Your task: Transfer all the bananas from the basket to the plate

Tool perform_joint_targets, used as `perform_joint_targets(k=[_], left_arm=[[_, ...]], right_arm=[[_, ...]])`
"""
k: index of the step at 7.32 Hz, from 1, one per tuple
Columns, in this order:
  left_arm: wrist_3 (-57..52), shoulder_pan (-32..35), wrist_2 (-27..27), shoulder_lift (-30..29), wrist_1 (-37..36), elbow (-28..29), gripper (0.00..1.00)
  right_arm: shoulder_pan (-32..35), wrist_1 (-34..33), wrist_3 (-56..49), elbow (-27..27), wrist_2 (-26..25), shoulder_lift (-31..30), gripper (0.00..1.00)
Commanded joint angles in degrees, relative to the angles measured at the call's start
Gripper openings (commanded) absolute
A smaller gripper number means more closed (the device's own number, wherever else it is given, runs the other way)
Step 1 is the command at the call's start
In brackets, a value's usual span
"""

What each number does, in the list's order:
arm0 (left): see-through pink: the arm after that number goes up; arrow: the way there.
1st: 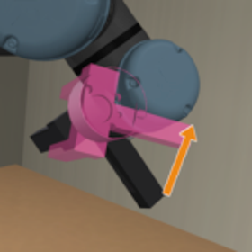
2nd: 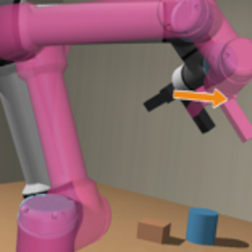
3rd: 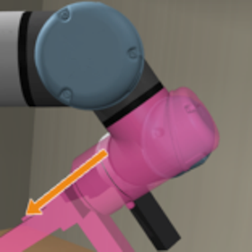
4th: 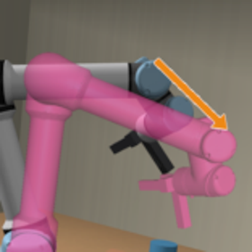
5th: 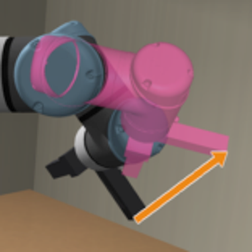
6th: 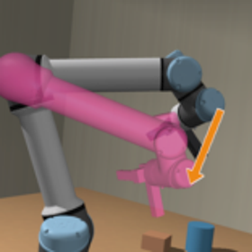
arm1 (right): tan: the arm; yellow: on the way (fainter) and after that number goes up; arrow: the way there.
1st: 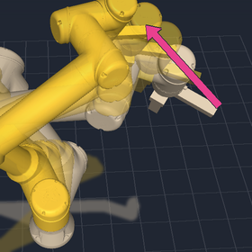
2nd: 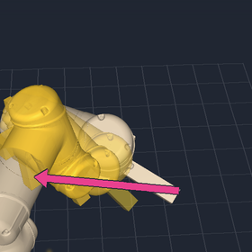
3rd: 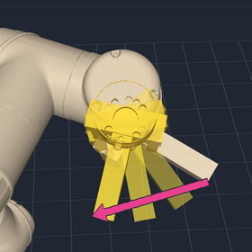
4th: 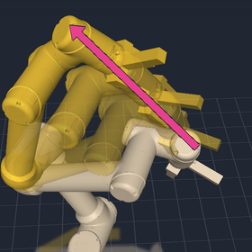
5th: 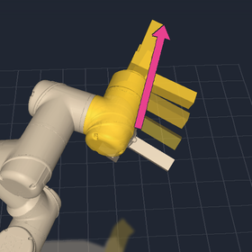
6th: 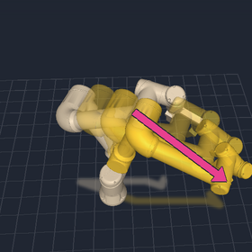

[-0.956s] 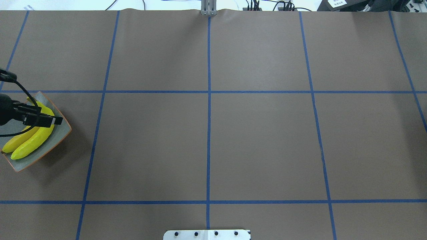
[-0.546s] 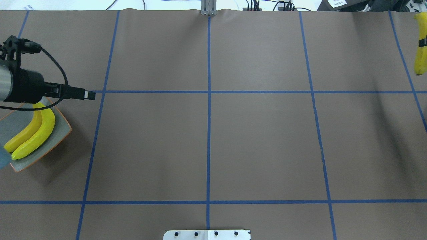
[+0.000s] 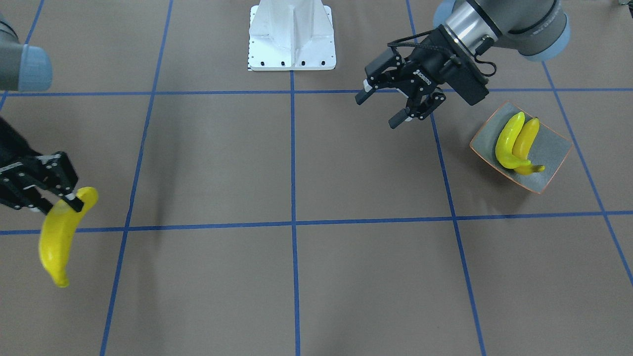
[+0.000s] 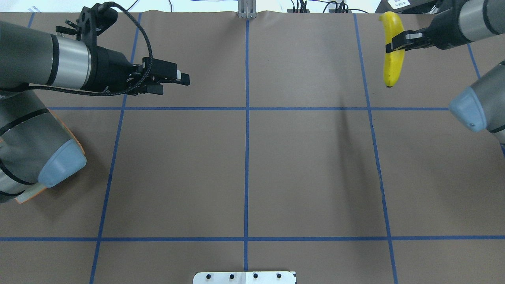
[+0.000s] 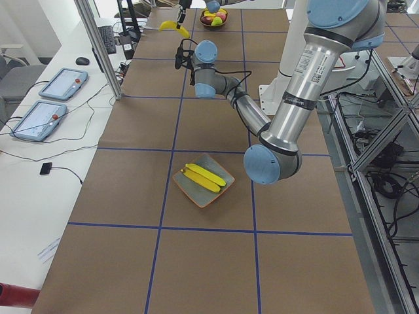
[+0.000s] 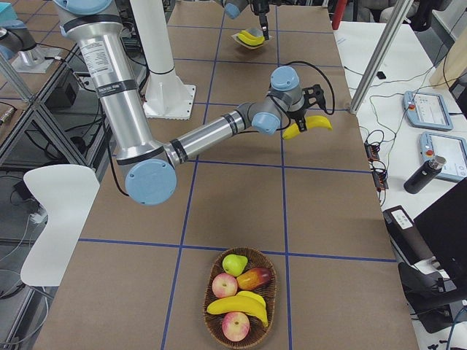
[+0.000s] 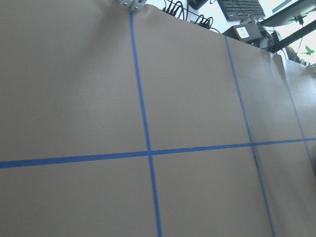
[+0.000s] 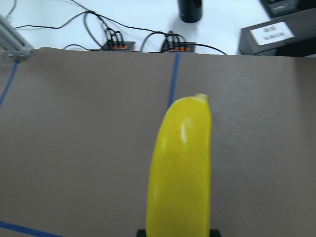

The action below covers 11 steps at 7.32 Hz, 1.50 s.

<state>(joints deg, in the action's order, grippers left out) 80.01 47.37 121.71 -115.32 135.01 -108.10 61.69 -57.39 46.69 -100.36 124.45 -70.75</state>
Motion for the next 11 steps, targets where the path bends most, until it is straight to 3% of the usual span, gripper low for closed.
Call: perform_joint_targets(k=[1, 3, 6, 11], left_arm=[[4.5, -0.6, -0.2, -2.8, 0.1, 0.4, 1.0], [11.6, -1.1, -3.1, -5.3, 0.3, 0.4, 1.0], [15.5, -2.9, -6.8, -6.0, 0.6, 0.4, 1.0], [18.9, -6.1, -7.1, -6.0, 0.7, -0.1, 1.0]], right_arm=[[-9.5, 0.0, 1.5, -5.7, -0.7, 5.2, 0.0], [-18.3, 0.2, 3.6, -8.4, -7.3, 7.7, 0.0], [-28.4, 10.4, 7.3, -9.1, -16.1, 8.1, 0.0], [-30.6, 15.5, 10.8, -8.7, -20.3, 10.5, 0.0]])
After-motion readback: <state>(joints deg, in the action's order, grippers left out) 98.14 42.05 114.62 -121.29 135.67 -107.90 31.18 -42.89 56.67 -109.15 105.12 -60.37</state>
